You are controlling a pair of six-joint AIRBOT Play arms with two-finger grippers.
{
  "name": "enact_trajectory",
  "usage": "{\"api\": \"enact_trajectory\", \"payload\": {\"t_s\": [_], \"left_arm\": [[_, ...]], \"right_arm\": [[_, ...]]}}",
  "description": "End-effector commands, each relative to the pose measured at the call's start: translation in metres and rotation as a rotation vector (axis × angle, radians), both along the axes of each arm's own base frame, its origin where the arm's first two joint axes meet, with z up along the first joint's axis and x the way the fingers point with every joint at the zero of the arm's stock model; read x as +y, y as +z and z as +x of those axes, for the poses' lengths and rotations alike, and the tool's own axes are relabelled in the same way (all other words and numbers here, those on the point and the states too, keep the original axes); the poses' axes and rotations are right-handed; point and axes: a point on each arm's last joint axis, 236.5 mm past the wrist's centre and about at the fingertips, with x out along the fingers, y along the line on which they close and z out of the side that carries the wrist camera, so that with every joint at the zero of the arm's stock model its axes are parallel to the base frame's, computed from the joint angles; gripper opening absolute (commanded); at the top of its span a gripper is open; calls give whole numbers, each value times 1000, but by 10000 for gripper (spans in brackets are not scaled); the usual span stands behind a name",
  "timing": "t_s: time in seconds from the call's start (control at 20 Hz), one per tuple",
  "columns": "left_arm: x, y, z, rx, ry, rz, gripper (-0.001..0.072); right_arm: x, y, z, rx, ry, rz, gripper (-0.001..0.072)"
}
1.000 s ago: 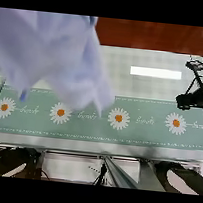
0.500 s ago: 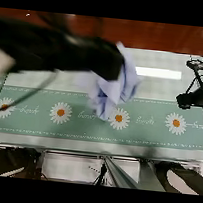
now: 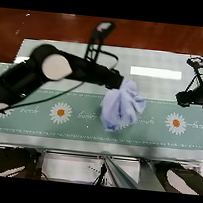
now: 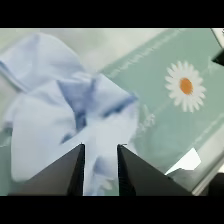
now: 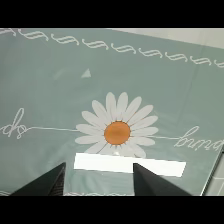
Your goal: Fold the shirts.
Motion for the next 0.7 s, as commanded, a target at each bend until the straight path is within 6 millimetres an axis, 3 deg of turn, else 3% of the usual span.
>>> {"api": "enact_trajectory", "payload": {"t_s": [0.0, 0.15, 0.2, 0.3, 0.35, 0.5, 0.65], "left_arm": [[76, 16, 19, 23, 84, 72, 424], [139, -5, 15, 137, 135, 181, 487], [152, -19, 12, 178, 141, 207, 488], [164, -57, -1, 273, 131, 249, 497], [166, -78, -10, 327, 130, 259, 568], [147, -136, -45, 450, 53, 185, 568], [108, -155, -63, 510, 9, -65, 569]], "right_arm": [[1, 0, 1, -5, 2, 6, 476], [3, 0, 2, -7, 3, 10, 483], [5, 0, 4, -14, 5, 23, 486], [11, -1, 7, -25, 19, 47, 568], [12, -1, 8, -31, 23, 49, 569], [11, 0, 14, -62, 2, 82, 568], [13, 2, 24, -119, -67, 232, 569]]}}
